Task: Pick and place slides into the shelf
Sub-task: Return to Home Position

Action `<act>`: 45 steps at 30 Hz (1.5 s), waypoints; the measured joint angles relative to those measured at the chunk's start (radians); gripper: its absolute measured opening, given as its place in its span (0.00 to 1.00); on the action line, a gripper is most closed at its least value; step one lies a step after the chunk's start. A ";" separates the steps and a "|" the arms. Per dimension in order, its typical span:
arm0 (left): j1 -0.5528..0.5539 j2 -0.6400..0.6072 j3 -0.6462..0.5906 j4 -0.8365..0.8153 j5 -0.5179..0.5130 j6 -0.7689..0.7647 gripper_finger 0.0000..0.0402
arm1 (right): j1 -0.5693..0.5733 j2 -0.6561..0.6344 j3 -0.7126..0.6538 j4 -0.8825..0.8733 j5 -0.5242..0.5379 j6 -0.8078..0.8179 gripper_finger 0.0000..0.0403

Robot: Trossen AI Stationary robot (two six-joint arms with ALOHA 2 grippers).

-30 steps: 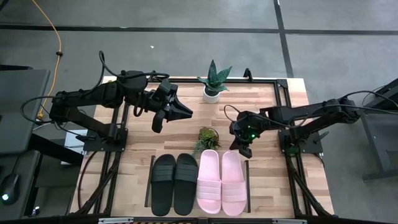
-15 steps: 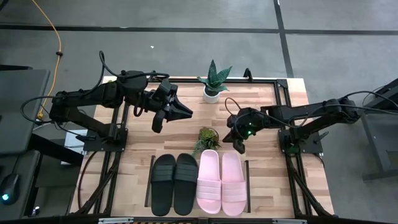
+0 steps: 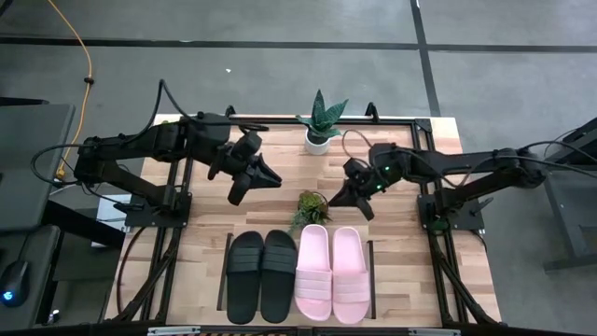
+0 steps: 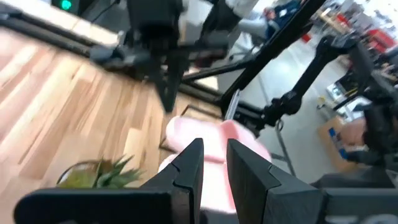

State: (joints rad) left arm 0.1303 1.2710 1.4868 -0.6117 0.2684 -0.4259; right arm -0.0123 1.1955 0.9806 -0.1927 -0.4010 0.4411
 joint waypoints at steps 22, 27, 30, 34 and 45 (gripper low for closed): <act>0.000 -0.323 0.000 -0.128 -0.257 0.066 0.15 | -0.016 -0.563 0.000 -0.150 0.468 -0.023 0.00; 0.000 -0.365 0.000 -0.176 -0.334 0.119 0.07 | -0.016 -0.669 0.000 -0.210 0.524 -0.058 0.00; 0.000 -0.379 -0.013 -0.191 -0.374 0.133 0.01 | -0.016 -0.709 0.000 -0.287 0.540 -0.035 0.00; 0.000 -0.400 -0.076 -0.187 -0.411 0.134 0.03 | -0.016 -0.731 -0.019 -0.335 0.565 0.002 0.00; 0.000 -0.598 -0.557 0.259 -0.392 0.029 0.01 | -0.015 -0.808 -0.327 -0.015 0.541 0.057 0.00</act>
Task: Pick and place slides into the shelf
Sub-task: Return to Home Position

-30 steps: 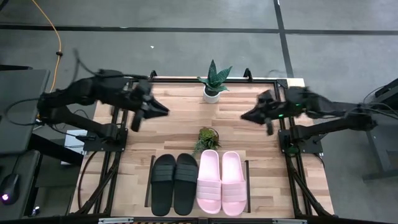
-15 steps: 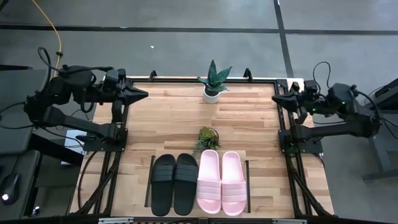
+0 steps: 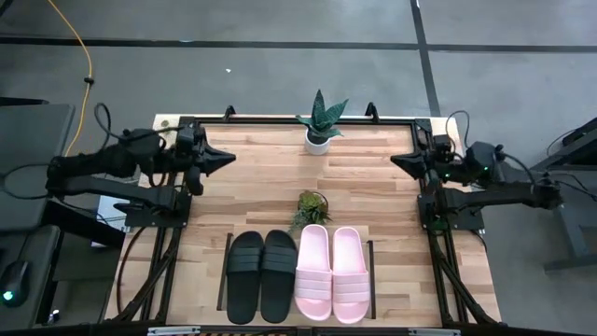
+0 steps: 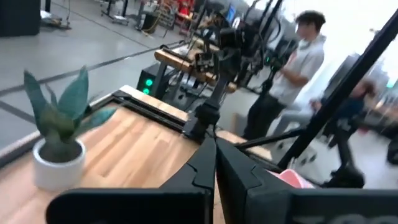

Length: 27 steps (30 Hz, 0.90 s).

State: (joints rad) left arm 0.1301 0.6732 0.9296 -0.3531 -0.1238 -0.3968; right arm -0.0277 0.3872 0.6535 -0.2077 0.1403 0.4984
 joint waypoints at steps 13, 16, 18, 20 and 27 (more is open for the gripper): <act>0.000 -0.256 -0.412 0.309 -0.074 -0.181 0.00 | 0.004 -0.183 -0.293 0.273 0.029 0.182 0.00; 0.000 -0.270 -0.460 0.312 -0.094 -0.195 0.00 | 0.004 -0.192 -0.293 0.264 0.064 0.169 0.00; 0.000 -0.273 -0.497 0.327 -0.097 -0.203 0.00 | 0.004 -0.193 -0.293 0.260 0.086 0.155 0.00; 0.000 -0.273 -0.540 0.405 -0.088 -0.212 0.00 | 0.004 -0.193 -0.293 0.258 0.093 0.151 0.00; 0.000 -0.273 -0.708 0.704 -0.074 -0.241 0.00 | 0.004 -0.193 -0.293 0.254 0.083 0.176 0.00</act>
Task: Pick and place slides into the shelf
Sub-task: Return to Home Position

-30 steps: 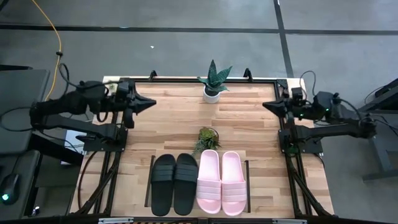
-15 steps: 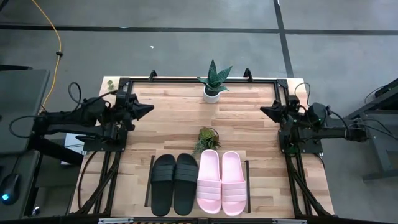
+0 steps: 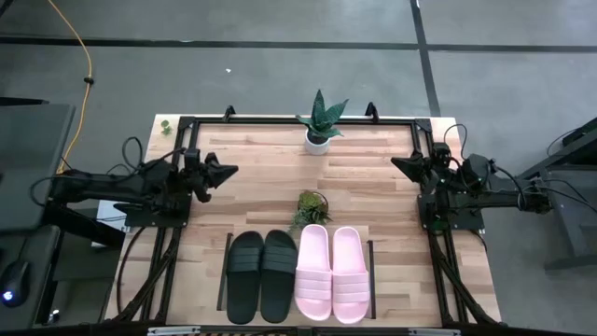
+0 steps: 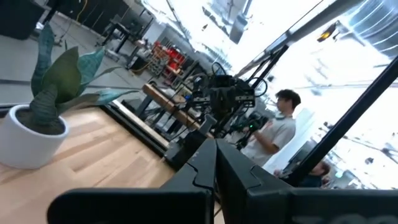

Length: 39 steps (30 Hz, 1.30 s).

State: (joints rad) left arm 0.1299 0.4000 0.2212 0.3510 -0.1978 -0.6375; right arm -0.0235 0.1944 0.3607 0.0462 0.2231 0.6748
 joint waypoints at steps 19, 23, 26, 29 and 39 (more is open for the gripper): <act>0.000 -0.208 -0.130 -0.036 0.059 -0.029 0.00 | 0.000 0.000 0.000 -0.004 -0.006 0.086 0.00; 0.000 -0.286 -0.130 -0.121 0.059 -0.028 0.00 | 0.000 0.000 0.000 -0.004 -0.004 0.088 0.00; 0.000 -0.339 -0.130 -0.218 0.058 -0.028 0.00 | 0.000 0.000 0.000 -0.004 0.006 0.088 0.00; 0.000 -0.384 -0.130 -0.266 0.053 -0.037 0.00 | 0.000 0.000 0.000 -0.004 0.006 0.095 0.00; 0.000 -0.394 -0.130 -0.299 -0.004 -0.018 0.00 | 0.000 0.001 0.000 -0.004 0.006 0.113 0.00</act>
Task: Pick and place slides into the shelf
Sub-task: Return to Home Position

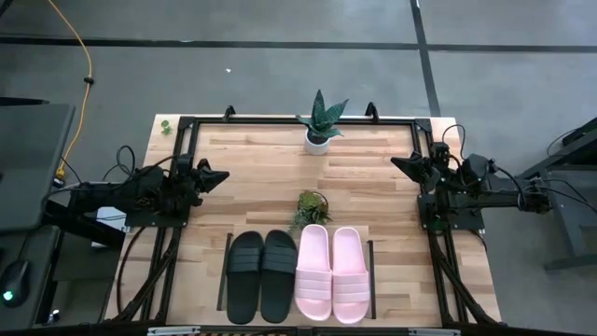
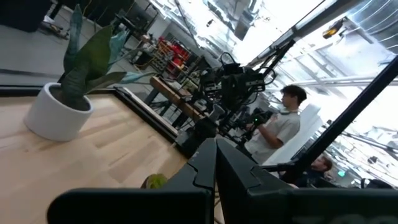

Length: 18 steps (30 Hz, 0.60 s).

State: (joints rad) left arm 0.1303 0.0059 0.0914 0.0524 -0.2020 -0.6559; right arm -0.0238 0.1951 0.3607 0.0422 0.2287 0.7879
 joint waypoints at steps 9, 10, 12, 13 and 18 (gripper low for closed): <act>0.000 0.000 -0.075 0.222 0.050 0.027 0.00 | 0.000 0.000 0.000 0.000 0.000 0.008 0.00; 0.000 -0.001 -0.084 0.246 0.061 0.029 0.00 | 0.000 0.000 0.000 0.000 0.000 0.008 0.00; 0.000 0.000 -0.081 0.243 0.068 0.028 0.00 | 0.000 0.000 0.000 0.000 0.000 0.008 0.00; 0.000 0.000 -0.082 0.240 0.071 0.028 0.00 | 0.000 0.000 0.000 0.000 0.000 0.008 0.00; 0.000 0.000 -0.082 0.179 0.113 0.040 0.00 | 0.000 0.000 0.000 0.000 0.000 0.008 0.00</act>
State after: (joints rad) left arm 0.1303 0.0055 0.0097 0.2311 -0.0894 -0.6163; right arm -0.0238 0.1951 0.3607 0.0418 0.2284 0.7963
